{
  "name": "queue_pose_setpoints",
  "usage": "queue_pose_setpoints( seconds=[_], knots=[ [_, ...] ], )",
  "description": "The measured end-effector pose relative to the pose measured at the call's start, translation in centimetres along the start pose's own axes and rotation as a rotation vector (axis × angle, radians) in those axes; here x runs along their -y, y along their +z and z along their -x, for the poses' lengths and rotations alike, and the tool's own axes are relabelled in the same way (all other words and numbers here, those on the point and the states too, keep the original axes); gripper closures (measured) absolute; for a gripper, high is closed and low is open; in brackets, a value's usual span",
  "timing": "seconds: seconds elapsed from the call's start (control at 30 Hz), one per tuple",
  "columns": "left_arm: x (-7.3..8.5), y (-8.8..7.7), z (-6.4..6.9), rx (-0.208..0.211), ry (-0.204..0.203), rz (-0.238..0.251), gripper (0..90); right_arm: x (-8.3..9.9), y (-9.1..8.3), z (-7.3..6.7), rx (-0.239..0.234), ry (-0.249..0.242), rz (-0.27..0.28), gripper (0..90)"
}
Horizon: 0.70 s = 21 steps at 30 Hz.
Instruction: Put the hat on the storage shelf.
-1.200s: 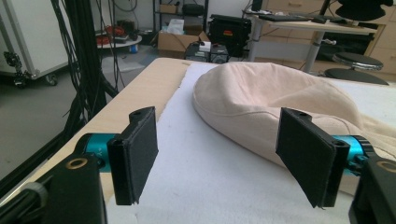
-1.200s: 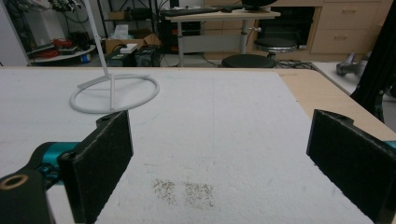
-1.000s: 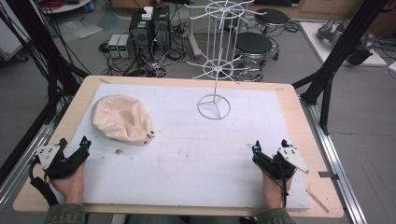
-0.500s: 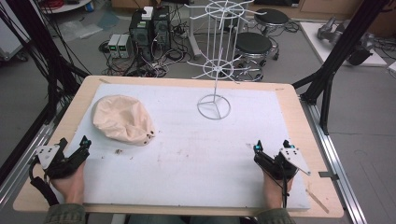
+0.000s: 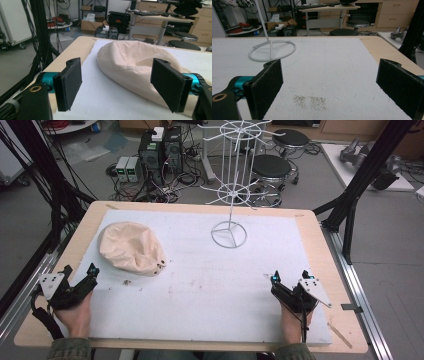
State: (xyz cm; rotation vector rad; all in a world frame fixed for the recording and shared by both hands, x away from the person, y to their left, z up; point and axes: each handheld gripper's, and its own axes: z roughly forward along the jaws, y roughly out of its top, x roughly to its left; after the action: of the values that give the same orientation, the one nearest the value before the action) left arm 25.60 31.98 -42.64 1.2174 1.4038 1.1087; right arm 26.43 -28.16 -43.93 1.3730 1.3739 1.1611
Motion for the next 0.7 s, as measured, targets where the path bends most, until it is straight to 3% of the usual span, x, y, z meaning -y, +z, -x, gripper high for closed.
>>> queue_pose_setpoints(
  seconds=[0.2,0.43,0.7],
  knots=[
    [-1.5,0.0,0.3,0.017,-0.005,0.023,23.7,0.0,0.0,-0.3,-0.005,-0.010,-0.001,6.1],
    [-2.9,1.0,0.2,0.033,0.003,0.012,22.8,0.0,0.0,-0.7,-0.012,-0.020,-0.002,6.1],
    [-4.2,2.6,1.3,0.071,0.014,-0.005,22.2,0.0,0.0,-0.9,-0.019,-0.023,0.004,6.0]
  ],
)
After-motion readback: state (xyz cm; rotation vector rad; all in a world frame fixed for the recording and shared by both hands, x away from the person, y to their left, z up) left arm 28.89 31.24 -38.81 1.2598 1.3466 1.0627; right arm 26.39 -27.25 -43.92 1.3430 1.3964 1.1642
